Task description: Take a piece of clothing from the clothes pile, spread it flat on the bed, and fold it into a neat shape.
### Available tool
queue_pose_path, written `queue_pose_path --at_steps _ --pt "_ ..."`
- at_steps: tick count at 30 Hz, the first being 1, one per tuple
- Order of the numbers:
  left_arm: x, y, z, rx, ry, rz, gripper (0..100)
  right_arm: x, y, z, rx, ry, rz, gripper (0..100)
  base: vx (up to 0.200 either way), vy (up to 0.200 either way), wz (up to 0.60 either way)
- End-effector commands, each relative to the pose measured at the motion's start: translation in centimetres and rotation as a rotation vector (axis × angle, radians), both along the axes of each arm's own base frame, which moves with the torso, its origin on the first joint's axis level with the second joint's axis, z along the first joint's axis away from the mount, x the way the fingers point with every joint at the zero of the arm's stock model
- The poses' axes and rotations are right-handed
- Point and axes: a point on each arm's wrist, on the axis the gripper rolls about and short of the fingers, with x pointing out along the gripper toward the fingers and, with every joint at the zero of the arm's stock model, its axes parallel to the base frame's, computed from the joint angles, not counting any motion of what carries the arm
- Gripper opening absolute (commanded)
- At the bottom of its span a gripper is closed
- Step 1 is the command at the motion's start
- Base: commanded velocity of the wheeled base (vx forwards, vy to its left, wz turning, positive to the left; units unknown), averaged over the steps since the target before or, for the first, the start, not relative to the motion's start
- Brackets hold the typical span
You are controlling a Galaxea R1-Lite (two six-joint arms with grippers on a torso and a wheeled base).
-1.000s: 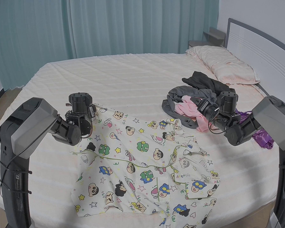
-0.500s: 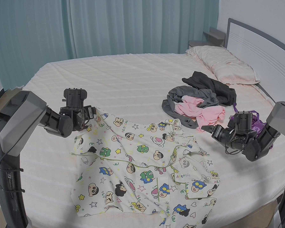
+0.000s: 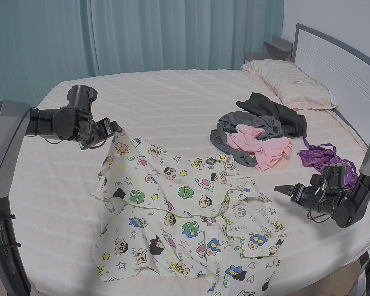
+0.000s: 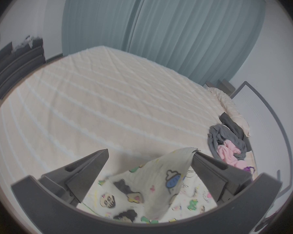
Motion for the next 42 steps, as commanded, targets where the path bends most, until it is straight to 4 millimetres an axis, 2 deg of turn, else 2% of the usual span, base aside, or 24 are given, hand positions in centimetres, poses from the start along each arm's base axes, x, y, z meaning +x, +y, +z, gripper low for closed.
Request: queue_pose_path --at_steps 1,9,11,14,17,20,22,23,26,30,36,41,42 --pt "0.4 1.6 1.0 -0.099 0.062 0.003 100 -1.7 -0.4 -0.9 -0.001 0.042 0.014 100 0.000 0.000 0.00" --pt "0.3 2.1 0.9 -0.280 0.141 -0.083 100 -2.3 -0.3 -1.4 -0.004 0.071 0.019 100 0.000 0.000 0.00" --pt "0.6 2.3 1.2 -0.279 0.131 -0.069 100 -2.3 -0.3 -1.4 -0.004 0.074 0.019 100 0.000 0.000 0.00" --pt "0.9 2.5 0.8 -0.262 0.136 -0.041 100 -2.5 -0.3 -1.5 -0.005 0.079 0.020 100 0.000 0.000 0.00" --pt "0.2 2.8 0.2 -0.252 0.172 -0.020 100 -2.7 -0.3 -1.9 -0.009 0.096 0.021 100 0.000 0.000 0.00" --pt "-2.2 2.8 0.7 -0.247 0.198 -0.023 100 -2.7 -0.4 -2.5 -0.018 0.113 0.030 100 0.000 0.000 0.00" --pt "-2.4 2.9 0.6 -0.246 0.201 -0.022 100 -2.7 -0.4 -2.5 -0.017 0.115 0.032 100 0.000 0.000 0.00" --pt "-3.8 2.8 0.4 -0.240 0.191 -0.007 100 -2.7 -0.2 -2.5 0.000 0.104 0.060 100 0.000 0.000 0.00" --pt "-6.1 2.6 -0.6 -0.207 0.186 0.018 100 -2.6 0.2 -2.3 0.023 0.084 0.096 100 0.000 0.000 0.00" --pt "-8.2 1.0 -1.5 -0.215 0.126 0.025 100 -2.4 1.3 -3.2 0.026 0.108 0.133 100 0.000 0.000 0.00" --pt "-10.1 -1.4 -3.4 -0.109 0.055 0.156 100 -2.3 1.9 -3.7 0.026 0.121 0.154 100 0.000 0.000 0.00" --pt "-12.9 -2.7 -3.7 -0.119 0.044 0.115 100 -2.3 1.9 -4.2 0.028 0.137 0.155 100 0.000 0.000 0.00" --pt "-13.1 -2.7 -3.7 -0.119 0.046 0.112 100 -2.3 2.0 -4.2 0.028 0.137 0.157 0 0.000 0.000 0.00"
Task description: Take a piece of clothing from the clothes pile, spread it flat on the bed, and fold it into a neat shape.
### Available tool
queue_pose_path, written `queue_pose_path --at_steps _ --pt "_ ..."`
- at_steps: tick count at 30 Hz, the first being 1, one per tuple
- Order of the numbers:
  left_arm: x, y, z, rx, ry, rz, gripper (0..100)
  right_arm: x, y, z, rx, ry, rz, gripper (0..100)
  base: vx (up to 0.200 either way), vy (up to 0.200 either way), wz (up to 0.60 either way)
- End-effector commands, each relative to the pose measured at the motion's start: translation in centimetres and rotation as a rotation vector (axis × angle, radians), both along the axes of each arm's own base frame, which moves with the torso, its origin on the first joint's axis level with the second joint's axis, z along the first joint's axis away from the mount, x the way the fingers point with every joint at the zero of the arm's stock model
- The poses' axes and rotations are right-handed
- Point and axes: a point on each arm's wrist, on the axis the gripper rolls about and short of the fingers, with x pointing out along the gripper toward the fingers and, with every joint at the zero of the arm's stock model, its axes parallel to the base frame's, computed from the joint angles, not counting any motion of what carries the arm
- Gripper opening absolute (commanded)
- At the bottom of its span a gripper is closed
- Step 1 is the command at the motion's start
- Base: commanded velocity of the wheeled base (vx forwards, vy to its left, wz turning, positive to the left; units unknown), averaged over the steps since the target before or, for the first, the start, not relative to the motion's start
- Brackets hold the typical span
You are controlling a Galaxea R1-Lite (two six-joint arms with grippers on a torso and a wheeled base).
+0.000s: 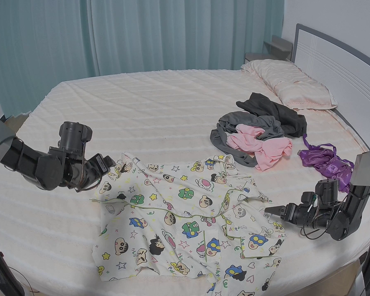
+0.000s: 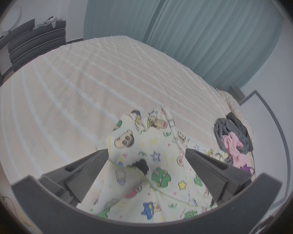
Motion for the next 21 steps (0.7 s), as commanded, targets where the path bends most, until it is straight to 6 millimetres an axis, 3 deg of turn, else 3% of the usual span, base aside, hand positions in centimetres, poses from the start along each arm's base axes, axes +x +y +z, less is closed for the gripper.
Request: queue_pose_path --at_steps 1,10,21 --pt "-4.4 -1.9 0.6 -0.007 -0.020 -0.056 100 0.1 0.4 -1.3 0.003 0.042 0.019 0 0.000 0.000 0.00" --pt "-6.8 -1.2 -0.7 -0.041 0.045 -0.018 100 0.4 -0.3 -1.7 0.009 0.045 -0.010 0 0.000 0.000 0.00" --pt "-13.2 -0.6 -2.0 -0.043 0.100 -0.047 100 0.0 -4.8 1.6 0.033 -0.131 -0.194 0 0.000 0.000 0.00"
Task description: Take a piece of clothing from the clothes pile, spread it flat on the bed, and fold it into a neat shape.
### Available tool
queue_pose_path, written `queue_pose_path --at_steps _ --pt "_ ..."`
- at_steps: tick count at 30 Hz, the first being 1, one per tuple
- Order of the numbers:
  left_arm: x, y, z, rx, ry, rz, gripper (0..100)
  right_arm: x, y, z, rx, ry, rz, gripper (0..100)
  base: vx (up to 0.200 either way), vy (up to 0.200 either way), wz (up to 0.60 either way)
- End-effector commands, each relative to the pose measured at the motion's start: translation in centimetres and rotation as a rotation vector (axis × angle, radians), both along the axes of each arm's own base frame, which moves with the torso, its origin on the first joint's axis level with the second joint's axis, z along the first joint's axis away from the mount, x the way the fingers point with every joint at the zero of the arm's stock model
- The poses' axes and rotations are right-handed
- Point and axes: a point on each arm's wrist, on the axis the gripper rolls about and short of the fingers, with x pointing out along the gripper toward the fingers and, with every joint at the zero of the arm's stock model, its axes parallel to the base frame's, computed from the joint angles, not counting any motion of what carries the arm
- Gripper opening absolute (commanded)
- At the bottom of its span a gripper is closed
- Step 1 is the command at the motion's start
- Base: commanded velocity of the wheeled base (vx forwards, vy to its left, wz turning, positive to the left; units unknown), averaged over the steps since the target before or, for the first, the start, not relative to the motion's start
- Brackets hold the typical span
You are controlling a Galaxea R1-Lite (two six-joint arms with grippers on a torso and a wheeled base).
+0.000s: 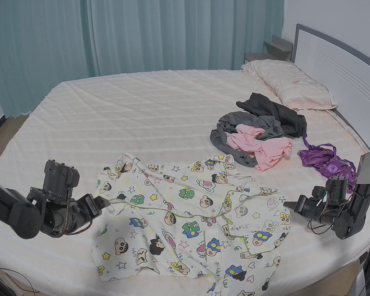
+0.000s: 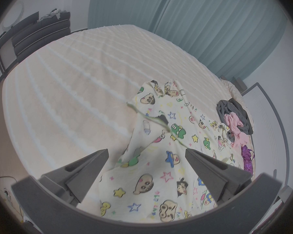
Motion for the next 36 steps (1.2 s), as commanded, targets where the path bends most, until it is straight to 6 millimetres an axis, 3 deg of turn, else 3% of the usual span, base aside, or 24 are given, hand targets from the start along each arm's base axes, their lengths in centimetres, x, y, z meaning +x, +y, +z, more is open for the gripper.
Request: queue_pose_path --at_steps 1,6,20,21,26,31,36 --pt "-3.2 0.0 0.3 -0.025 -0.006 -0.019 100 -0.5 -2.6 1.4 -0.004 -0.056 -0.092 0 0.000 0.000 0.00" --pt "-4.6 -0.1 -0.2 -0.038 0.022 -0.023 100 0.2 -4.3 1.5 -0.009 -0.110 -0.147 0 0.000 0.000 0.00" --pt "-6.0 -0.9 -1.6 -0.064 0.094 -0.037 100 3.0 -5.7 0.9 -0.018 -0.171 -0.177 0 0.000 0.000 0.00" --pt "-6.0 -0.9 -1.6 -0.064 0.094 -0.037 100 3.0 -5.7 0.9 -0.018 -0.171 -0.177 100 0.000 0.000 0.00" --pt "-6.4 -0.8 -2.0 -0.087 0.123 -0.044 100 2.4 -5.4 0.6 -0.015 -0.142 -0.171 100 0.000 0.000 0.00" --pt "-7.6 -0.9 -2.5 -0.080 0.150 -0.077 100 1.5 -6.3 1.6 -0.019 -0.156 -0.205 100 0.000 0.000 0.00" --pt "-8.5 -1.9 -2.3 -0.125 0.136 -0.091 100 -2.9 -5.3 3.3 -0.008 -0.114 -0.200 100 0.000 0.000 0.00"
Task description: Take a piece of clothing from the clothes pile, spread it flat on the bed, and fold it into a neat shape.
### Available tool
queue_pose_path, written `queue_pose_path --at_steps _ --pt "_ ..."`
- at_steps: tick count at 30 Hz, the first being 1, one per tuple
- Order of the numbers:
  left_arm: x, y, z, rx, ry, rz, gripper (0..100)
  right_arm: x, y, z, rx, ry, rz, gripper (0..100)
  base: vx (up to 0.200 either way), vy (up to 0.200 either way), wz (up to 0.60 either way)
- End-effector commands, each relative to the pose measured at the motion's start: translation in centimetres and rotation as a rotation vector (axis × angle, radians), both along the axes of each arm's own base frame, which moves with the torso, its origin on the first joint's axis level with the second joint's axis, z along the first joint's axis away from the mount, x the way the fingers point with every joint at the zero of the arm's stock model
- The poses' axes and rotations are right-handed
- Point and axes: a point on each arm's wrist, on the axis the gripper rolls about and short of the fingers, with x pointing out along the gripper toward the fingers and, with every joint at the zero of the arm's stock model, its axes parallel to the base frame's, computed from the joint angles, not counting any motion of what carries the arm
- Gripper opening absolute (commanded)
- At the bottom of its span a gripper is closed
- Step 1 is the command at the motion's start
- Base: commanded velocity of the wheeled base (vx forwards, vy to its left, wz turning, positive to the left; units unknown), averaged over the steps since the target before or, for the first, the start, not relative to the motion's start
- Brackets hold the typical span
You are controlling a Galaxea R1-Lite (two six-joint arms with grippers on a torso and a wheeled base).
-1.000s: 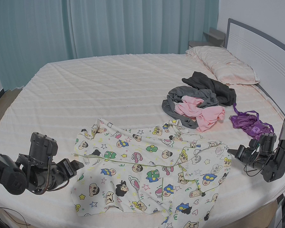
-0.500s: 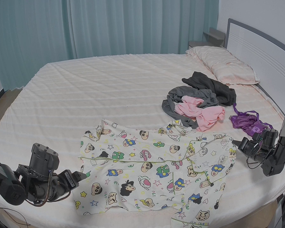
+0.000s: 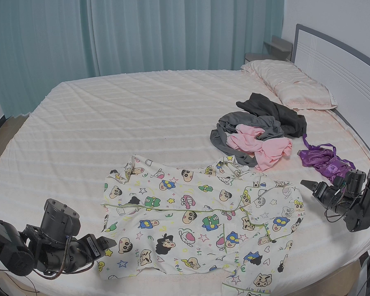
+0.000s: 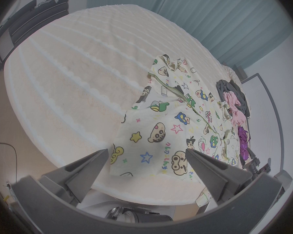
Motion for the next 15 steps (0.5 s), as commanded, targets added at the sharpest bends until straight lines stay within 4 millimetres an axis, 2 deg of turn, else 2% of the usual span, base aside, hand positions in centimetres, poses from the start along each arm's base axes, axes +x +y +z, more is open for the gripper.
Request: queue_pose_path --at_steps 1,7,8,15 --pt "-1.0 -1.1 0.2 -0.037 -0.016 -0.028 100 -4.6 1.4 2.1 0.012 0.030 0.019 100 0.000 0.000 0.00" --pt "-1.5 -2.1 0.0 -0.085 0.006 -0.012 100 -9.1 3.9 2.0 0.028 0.142 0.091 100 0.000 0.000 0.00" --pt "-1.6 -2.1 -0.1 -0.093 0.012 -0.001 100 -9.5 4.1 1.8 0.032 0.161 0.096 100 -0.200 0.000 0.00" --pt "-1.8 -1.9 -0.4 -0.102 0.033 0.019 100 -9.8 4.3 1.7 0.099 0.216 0.025 100 -0.200 0.000 0.00"
